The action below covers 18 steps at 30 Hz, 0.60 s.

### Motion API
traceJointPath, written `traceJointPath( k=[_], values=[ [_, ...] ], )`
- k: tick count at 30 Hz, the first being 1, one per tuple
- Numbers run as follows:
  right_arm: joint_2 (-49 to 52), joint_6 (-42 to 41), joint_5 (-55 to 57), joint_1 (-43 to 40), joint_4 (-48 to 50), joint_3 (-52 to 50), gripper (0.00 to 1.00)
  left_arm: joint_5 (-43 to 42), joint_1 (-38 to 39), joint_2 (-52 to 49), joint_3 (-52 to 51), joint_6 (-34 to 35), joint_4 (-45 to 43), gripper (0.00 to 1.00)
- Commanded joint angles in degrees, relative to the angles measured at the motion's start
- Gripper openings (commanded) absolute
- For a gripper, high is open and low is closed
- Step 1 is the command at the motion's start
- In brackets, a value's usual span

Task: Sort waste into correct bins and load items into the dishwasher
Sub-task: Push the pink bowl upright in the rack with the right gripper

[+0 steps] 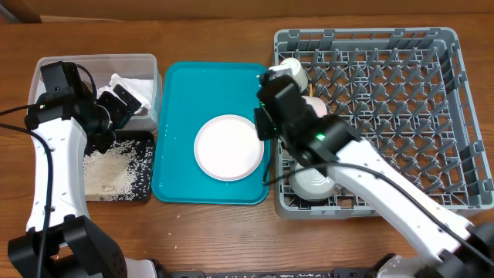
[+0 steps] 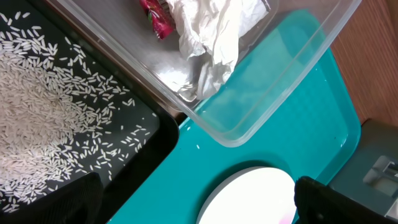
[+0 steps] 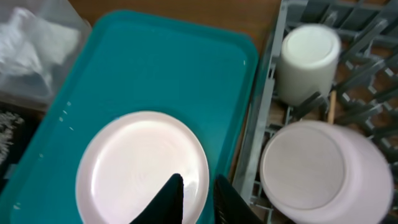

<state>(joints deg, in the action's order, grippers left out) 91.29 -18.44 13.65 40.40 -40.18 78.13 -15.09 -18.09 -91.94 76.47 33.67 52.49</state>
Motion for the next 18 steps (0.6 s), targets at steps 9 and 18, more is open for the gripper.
traceJointPath(
  k=[9,18],
  values=[
    [6.2,-0.7,9.9,0.0,-1.6,0.6,0.19,0.7,0.4,0.5,1.0,-0.9,-0.1,1.00],
    [6.3,-3.5,12.9,-2.9,-5.5,0.6,0.18,0.7,0.4,0.5,1.0,-0.9,-0.1,1.00]
  ],
)
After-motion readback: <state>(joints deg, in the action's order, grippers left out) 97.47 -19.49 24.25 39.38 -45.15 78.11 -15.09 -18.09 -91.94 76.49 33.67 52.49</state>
